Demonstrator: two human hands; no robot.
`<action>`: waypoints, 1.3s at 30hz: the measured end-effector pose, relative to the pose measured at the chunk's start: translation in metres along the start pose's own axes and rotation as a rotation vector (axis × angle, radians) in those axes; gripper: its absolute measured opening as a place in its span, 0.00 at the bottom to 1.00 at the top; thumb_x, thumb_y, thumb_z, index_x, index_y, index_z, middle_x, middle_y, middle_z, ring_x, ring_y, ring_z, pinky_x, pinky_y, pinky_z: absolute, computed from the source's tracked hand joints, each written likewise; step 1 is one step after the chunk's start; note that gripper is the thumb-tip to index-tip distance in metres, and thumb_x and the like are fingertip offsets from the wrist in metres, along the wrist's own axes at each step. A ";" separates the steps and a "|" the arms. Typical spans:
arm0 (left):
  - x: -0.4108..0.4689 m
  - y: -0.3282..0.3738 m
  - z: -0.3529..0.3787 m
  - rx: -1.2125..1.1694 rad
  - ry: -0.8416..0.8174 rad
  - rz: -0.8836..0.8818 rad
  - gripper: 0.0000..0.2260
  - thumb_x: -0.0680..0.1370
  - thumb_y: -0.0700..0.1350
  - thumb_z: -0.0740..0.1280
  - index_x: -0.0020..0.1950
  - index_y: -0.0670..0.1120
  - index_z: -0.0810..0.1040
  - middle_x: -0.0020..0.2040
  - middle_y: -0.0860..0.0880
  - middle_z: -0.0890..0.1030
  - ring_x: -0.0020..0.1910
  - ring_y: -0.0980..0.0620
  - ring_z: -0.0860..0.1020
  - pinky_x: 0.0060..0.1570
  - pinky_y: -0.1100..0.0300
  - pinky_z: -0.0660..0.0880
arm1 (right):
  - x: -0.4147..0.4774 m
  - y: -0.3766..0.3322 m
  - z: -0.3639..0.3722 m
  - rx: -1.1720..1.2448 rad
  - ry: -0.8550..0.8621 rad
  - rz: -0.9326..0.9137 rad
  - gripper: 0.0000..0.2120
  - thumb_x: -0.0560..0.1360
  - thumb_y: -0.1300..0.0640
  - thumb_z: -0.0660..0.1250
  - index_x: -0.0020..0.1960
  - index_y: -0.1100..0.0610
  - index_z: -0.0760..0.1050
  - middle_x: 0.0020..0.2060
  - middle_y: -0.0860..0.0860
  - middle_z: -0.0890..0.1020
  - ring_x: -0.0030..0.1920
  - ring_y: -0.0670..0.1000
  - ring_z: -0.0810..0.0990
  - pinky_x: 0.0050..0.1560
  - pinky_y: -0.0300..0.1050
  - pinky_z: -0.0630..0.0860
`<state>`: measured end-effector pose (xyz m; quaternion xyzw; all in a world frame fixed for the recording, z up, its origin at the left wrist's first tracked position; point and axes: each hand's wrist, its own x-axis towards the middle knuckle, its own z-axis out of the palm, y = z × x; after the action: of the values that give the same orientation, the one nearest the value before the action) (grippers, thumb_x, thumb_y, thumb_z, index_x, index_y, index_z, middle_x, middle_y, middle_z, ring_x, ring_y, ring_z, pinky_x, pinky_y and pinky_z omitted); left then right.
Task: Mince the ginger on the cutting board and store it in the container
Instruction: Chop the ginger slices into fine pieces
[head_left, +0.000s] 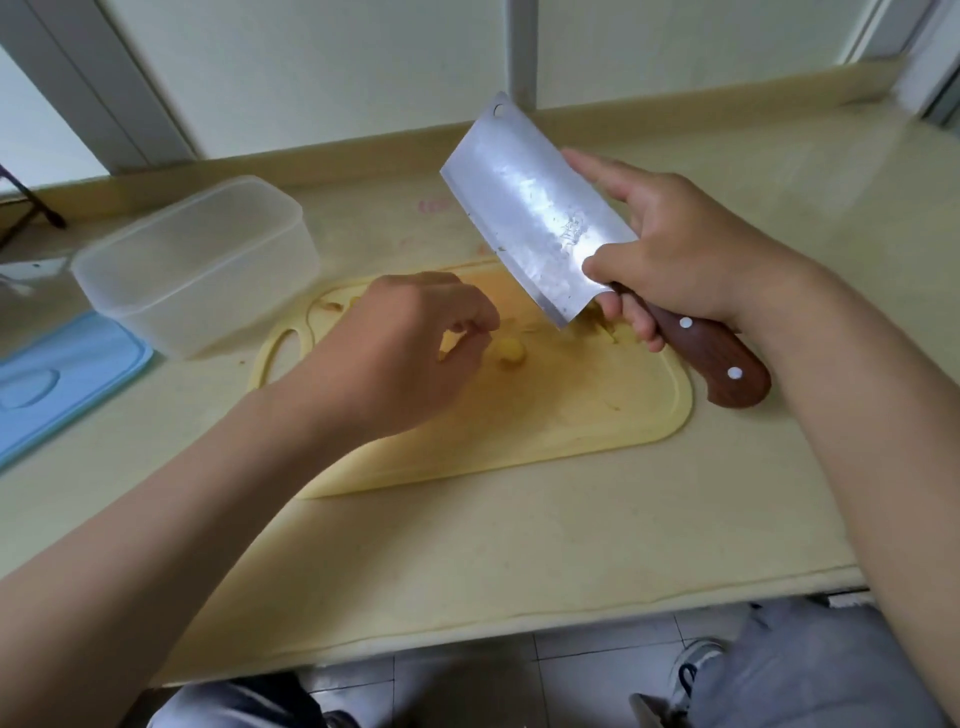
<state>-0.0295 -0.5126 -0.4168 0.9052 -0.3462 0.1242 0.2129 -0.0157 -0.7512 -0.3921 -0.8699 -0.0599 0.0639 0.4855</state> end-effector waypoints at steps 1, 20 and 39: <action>-0.002 -0.001 0.001 0.030 -0.013 0.055 0.05 0.75 0.39 0.69 0.47 0.44 0.85 0.42 0.49 0.83 0.38 0.56 0.76 0.40 0.63 0.75 | 0.000 0.000 0.000 -0.015 -0.004 0.003 0.43 0.77 0.68 0.60 0.80 0.30 0.57 0.31 0.61 0.81 0.24 0.56 0.75 0.28 0.50 0.79; -0.021 -0.012 0.026 0.056 -0.114 0.340 0.15 0.79 0.46 0.64 0.56 0.36 0.81 0.55 0.40 0.78 0.46 0.39 0.78 0.51 0.47 0.75 | -0.006 -0.004 0.007 -0.094 -0.041 0.049 0.43 0.79 0.69 0.62 0.70 0.21 0.62 0.23 0.56 0.77 0.23 0.54 0.75 0.22 0.44 0.74; -0.024 0.001 0.025 0.212 -0.116 0.317 0.19 0.79 0.54 0.57 0.51 0.45 0.83 0.50 0.46 0.79 0.46 0.42 0.76 0.49 0.46 0.71 | -0.057 -0.039 0.015 -0.394 -0.067 0.176 0.46 0.78 0.65 0.60 0.66 0.15 0.45 0.30 0.56 0.80 0.22 0.53 0.77 0.26 0.50 0.80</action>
<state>-0.0458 -0.5107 -0.4478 0.8624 -0.4810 0.1396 0.0738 -0.0762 -0.7281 -0.3634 -0.9472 -0.0112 0.1220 0.2962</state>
